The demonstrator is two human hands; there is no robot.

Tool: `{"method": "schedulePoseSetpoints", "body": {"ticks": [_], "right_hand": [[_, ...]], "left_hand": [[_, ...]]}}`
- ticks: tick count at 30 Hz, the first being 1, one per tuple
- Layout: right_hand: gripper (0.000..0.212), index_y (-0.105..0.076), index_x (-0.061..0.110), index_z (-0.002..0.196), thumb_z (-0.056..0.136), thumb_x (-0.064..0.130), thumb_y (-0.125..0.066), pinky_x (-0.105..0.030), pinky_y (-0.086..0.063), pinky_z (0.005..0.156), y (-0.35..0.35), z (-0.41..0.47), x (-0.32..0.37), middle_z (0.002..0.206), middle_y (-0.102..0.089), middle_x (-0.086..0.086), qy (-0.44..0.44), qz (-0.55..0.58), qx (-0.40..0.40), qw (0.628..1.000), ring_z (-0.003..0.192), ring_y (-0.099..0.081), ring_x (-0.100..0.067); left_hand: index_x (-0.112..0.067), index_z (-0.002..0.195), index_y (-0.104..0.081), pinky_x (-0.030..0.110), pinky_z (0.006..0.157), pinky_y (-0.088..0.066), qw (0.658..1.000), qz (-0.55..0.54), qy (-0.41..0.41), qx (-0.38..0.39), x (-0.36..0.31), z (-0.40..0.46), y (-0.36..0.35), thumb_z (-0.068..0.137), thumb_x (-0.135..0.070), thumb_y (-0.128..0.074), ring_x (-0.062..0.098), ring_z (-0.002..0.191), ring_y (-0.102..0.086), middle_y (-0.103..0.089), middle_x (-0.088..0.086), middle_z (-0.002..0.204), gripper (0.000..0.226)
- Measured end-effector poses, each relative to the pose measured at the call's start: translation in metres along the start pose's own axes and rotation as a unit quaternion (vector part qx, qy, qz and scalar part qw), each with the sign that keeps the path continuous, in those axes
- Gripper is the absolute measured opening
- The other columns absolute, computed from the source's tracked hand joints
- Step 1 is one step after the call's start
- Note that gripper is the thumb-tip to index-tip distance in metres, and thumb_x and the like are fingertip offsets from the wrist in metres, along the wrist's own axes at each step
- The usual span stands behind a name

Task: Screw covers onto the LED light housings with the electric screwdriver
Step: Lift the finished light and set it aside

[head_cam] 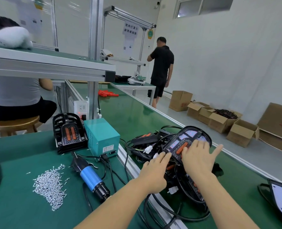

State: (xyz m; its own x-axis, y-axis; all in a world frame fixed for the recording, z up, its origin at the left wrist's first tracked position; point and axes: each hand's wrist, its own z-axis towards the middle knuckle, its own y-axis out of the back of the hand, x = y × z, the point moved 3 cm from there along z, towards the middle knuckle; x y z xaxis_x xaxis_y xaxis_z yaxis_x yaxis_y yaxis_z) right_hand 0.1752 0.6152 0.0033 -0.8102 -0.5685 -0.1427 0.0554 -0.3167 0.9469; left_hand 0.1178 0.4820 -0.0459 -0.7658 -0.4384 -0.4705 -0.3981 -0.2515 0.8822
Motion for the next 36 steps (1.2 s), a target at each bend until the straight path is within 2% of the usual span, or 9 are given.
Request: {"method": "schedulePoseSetpoints", "body": {"ticks": [3,6,10,15,19,20,22,26,36], "right_hand": [[0.054,-0.035,0.009,0.144,0.101,0.041,-0.026,-0.065,-0.002,0.114,-0.001,-0.003,0.005,0.144,-0.048,-0.006,0.019,0.013,-0.001,1.000,0.136,-0.038,-0.023],[0.050,-0.039,0.011,0.141,0.100,0.038,-0.027,-0.065,-0.001,0.114,0.004,0.002,0.001,0.142,-0.049,-0.006,0.022,0.033,-0.007,0.999,0.135,-0.038,-0.022],[0.054,-0.031,0.015,0.149,0.101,0.038,-0.031,-0.065,0.000,0.114,0.007,-0.002,0.003,0.148,-0.042,-0.002,0.040,0.049,-0.025,0.998,0.140,-0.033,-0.020],[0.050,-0.029,0.015,0.150,0.104,0.036,-0.026,-0.066,-0.001,0.114,0.018,-0.012,0.017,0.156,-0.031,-0.002,0.048,0.058,-0.031,0.997,0.145,-0.024,-0.021],[0.049,-0.028,0.020,0.150,0.105,0.038,-0.024,-0.063,0.000,0.114,0.034,-0.034,0.061,0.158,-0.027,0.003,0.121,0.114,-0.036,0.985,0.147,-0.020,-0.016],[0.049,-0.027,0.020,0.150,0.105,0.038,-0.023,-0.063,0.000,0.115,0.037,-0.041,0.075,0.158,-0.026,0.004,0.143,0.130,-0.033,0.981,0.147,-0.019,-0.015],[0.050,-0.025,0.020,0.152,0.105,0.040,-0.023,-0.063,0.001,0.114,0.044,-0.055,0.103,0.159,-0.025,0.004,0.183,0.160,-0.019,0.970,0.147,-0.018,-0.014],[0.053,-0.017,0.020,0.154,0.106,0.043,-0.020,-0.064,0.003,0.114,0.051,-0.080,0.154,0.161,-0.021,0.006,0.244,0.188,0.022,0.951,0.148,-0.015,-0.012],[0.056,-0.009,0.020,0.156,0.106,0.045,-0.017,-0.064,0.009,0.113,0.064,-0.157,0.286,0.163,-0.014,0.003,0.382,0.231,0.089,0.890,0.150,-0.009,-0.014]], "left_hand": [[-0.030,0.152,-0.001,0.046,0.118,-0.007,1.000,0.005,0.007,0.010,0.001,0.002,0.000,0.085,-0.008,-0.048,0.021,0.146,-0.005,0.001,-0.003,0.160,0.084],[-0.028,0.152,-0.009,0.044,0.117,-0.009,0.999,-0.025,0.018,-0.020,0.002,0.002,0.007,0.083,-0.008,-0.050,0.020,0.145,-0.011,-0.008,-0.004,0.159,0.083],[-0.024,0.150,-0.018,0.040,0.116,-0.015,0.997,-0.044,0.020,-0.053,0.007,-0.006,0.017,0.084,-0.008,-0.050,0.020,0.142,-0.019,-0.019,-0.004,0.156,0.075],[-0.011,0.141,-0.035,0.031,0.109,-0.025,0.993,-0.060,0.023,-0.097,0.022,-0.027,0.032,0.089,0.003,-0.038,0.023,0.133,-0.033,-0.037,0.003,0.146,0.055],[-0.018,0.140,-0.038,0.038,0.103,-0.035,0.986,-0.052,0.046,-0.151,0.045,-0.051,0.048,0.088,0.004,-0.034,0.030,0.121,-0.044,-0.050,0.008,0.133,0.057],[-0.018,0.138,-0.040,0.037,0.103,-0.034,0.984,-0.038,0.056,-0.164,0.053,-0.057,0.053,0.088,0.003,-0.034,0.029,0.120,-0.044,-0.051,0.008,0.132,0.054],[-0.017,0.141,-0.035,0.032,0.109,-0.021,0.981,-0.002,0.078,-0.178,0.069,-0.072,0.061,0.090,-0.001,-0.035,0.022,0.129,-0.037,-0.044,0.006,0.141,0.054],[-0.024,0.146,-0.024,0.036,0.116,-0.003,0.974,0.024,0.118,-0.195,0.101,-0.106,0.078,0.094,-0.005,-0.033,0.011,0.140,-0.021,-0.030,-0.005,0.152,0.057],[-0.022,0.150,-0.017,0.033,0.116,-0.002,0.933,0.081,0.251,-0.245,0.180,-0.217,0.118,0.098,-0.012,-0.032,0.009,0.143,-0.015,-0.023,-0.007,0.155,0.055]]}}
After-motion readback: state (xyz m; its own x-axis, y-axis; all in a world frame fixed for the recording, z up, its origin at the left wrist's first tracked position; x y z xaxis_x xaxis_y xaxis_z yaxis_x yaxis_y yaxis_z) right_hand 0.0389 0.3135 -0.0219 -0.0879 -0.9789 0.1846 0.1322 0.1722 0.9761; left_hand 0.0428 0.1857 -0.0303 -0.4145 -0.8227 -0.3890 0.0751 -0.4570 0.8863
